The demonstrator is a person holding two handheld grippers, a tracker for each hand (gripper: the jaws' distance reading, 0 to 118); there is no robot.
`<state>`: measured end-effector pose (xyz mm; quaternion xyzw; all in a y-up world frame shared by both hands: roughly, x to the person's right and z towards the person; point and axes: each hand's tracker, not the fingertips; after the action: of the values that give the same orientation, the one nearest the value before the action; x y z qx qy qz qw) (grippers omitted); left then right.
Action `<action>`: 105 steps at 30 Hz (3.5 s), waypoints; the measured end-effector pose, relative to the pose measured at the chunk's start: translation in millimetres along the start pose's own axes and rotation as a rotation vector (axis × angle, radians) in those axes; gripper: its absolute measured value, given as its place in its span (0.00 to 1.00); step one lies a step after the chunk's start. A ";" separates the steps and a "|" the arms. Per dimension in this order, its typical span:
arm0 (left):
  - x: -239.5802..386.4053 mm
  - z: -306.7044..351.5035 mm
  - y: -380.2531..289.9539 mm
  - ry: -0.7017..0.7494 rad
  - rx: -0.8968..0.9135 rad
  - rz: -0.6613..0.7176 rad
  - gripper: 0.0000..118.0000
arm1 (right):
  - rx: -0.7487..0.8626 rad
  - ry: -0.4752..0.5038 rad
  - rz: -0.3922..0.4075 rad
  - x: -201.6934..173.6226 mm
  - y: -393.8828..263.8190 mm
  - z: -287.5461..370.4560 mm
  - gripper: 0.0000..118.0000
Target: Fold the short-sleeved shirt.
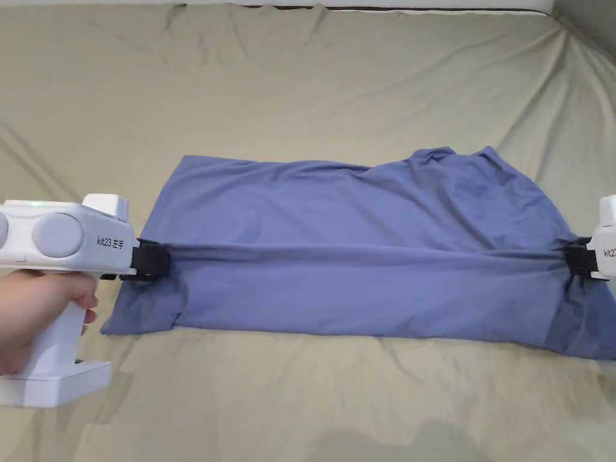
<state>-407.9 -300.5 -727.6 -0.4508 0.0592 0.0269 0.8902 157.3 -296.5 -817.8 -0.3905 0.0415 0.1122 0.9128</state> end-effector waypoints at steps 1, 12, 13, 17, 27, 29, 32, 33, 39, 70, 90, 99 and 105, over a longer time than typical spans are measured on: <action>-1.8 4.1 -5.0 0.013 0.037 0.009 0.74 | 0.026 -0.026 -0.027 0.5 -1.8 3.8 0.28; 15.6 194.8 -64.6 0.016 0.551 0.177 0.61 | 0.599 0.005 -0.322 -9.0 -43.3 201.4 0.88; 23.3 215.6 -75.3 0.034 0.609 0.149 0.51 | 0.633 0.003 -0.286 -18.2 -49.7 221.4 0.80; 62.6 256.6 -106.9 0.238 0.770 0.072 0.12 | 0.766 -0.074 -0.011 -64.0 -75.8 268.1 0.21; 93.6 238.4 -148.9 0.173 0.799 0.046 0.00 | 0.651 -0.002 0.006 -108.2 -105.4 267.2 0.00; 92.8 234.5 -147.3 0.150 0.759 0.054 0.00 | 0.703 -0.035 0.036 -104.9 -107.2 269.8 0.00; 95.0 231.3 -150.5 0.149 0.756 0.041 0.00 | 0.676 -0.022 0.029 -100.9 -110.9 265.8 0.00; 95.0 229.7 -150.5 0.146 0.749 0.027 0.00 | 0.670 -0.019 0.036 -101.1 -112.0 264.6 0.00; 92.5 221.5 -149.7 0.103 0.705 0.007 0.00 | 0.653 0.028 0.014 -97.7 -110.8 249.8 0.00; 26.4 42.1 -95.8 -0.001 0.238 -0.081 0.02 | 0.357 0.157 -0.032 -54.3 -102.5 177.1 0.04; 29.9 74.6 -100.4 -0.043 0.243 -0.052 0.02 | 0.016 0.073 -0.132 12.8 -102.7 47.1 0.11; 12.8 134.8 -83.2 -0.163 0.300 0.039 0.02 | 0.191 0.171 -0.213 43.1 -94.5 112.4 0.08; -6.6 181.6 -98.7 -0.201 0.314 0.013 0.02 | 0.212 0.197 -0.126 48.7 -100.5 172.9 0.08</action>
<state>-389.7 -212.6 -541.3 -0.3012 -0.0235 0.0681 0.9509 226.4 -230.6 -635.4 -0.3030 0.1177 0.0111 0.9456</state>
